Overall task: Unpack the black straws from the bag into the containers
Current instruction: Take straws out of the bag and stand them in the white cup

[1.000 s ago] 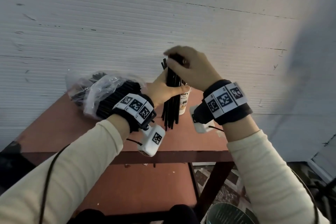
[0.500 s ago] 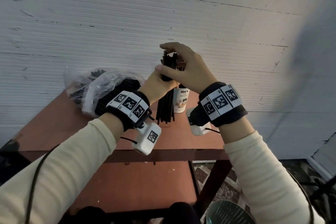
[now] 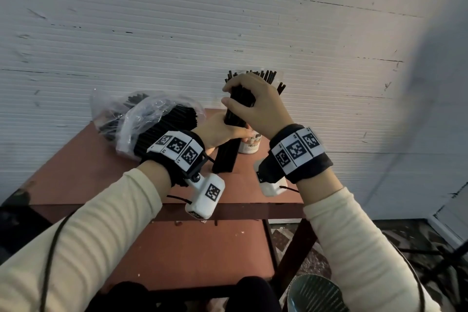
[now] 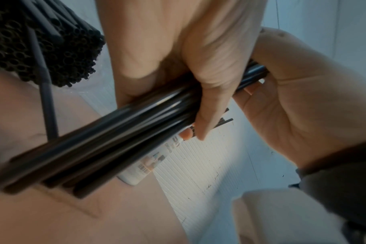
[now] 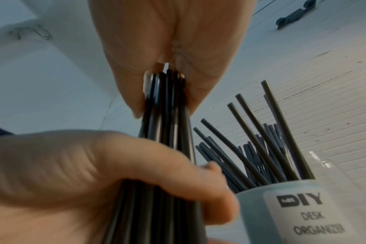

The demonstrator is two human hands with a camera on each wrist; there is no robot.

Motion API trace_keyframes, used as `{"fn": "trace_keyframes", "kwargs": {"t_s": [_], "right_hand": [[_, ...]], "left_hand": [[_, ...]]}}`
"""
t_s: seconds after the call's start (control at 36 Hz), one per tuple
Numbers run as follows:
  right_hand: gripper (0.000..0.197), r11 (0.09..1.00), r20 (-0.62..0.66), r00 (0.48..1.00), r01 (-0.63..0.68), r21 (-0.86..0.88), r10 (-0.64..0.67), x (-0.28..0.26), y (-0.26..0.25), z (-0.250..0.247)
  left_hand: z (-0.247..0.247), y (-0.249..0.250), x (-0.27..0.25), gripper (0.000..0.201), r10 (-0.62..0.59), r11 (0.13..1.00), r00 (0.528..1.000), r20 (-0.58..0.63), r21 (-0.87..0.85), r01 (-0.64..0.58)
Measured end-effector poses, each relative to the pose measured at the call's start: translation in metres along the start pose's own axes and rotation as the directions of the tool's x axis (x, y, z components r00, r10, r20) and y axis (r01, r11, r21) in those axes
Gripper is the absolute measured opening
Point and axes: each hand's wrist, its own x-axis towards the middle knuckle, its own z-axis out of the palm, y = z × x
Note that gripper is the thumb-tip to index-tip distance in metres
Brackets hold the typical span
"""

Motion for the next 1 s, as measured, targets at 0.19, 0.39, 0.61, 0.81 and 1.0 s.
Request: {"fn": "trace_keyframes", "kwargs": {"t_s": [0.19, 0.39, 0.61, 0.81, 1.0], "right_hand": [[0.019, 1.000, -0.021, 1.000, 0.011, 0.012, -0.011, -0.003, -0.002, 0.003], [0.031, 1.000, -0.021, 1.000, 0.011, -0.005, -0.011, -0.004, -0.006, -0.004], [0.080, 0.989, 0.082, 0.987, -0.133, -0.065, 0.138, -0.010, -0.016, -0.031], [0.013, 0.974, 0.405, 0.898, -0.217, 0.067, 0.172, -0.015, -0.017, -0.029], [0.010, 0.967, 0.144, 0.973, -0.202, 0.157, 0.180, -0.001, -0.002, -0.039]], "left_hand": [[-0.001, -0.018, 0.003, 0.043, -0.079, 0.993, 0.996, 0.030, 0.095, 0.076], [0.002, -0.011, -0.009, 0.063, -0.006, 0.988, 0.999, -0.042, 0.154, 0.013], [0.004, 0.013, -0.026, 0.054, 0.027, 0.976, 0.995, 0.091, 0.215, -0.046], [0.007, 0.025, -0.029, 0.020, 0.075, 0.959, 0.984, 0.161, 0.258, -0.115], [0.018, 0.020, -0.014, 0.063, 0.046, 0.986, 0.997, -0.056, 0.162, -0.037]]}}
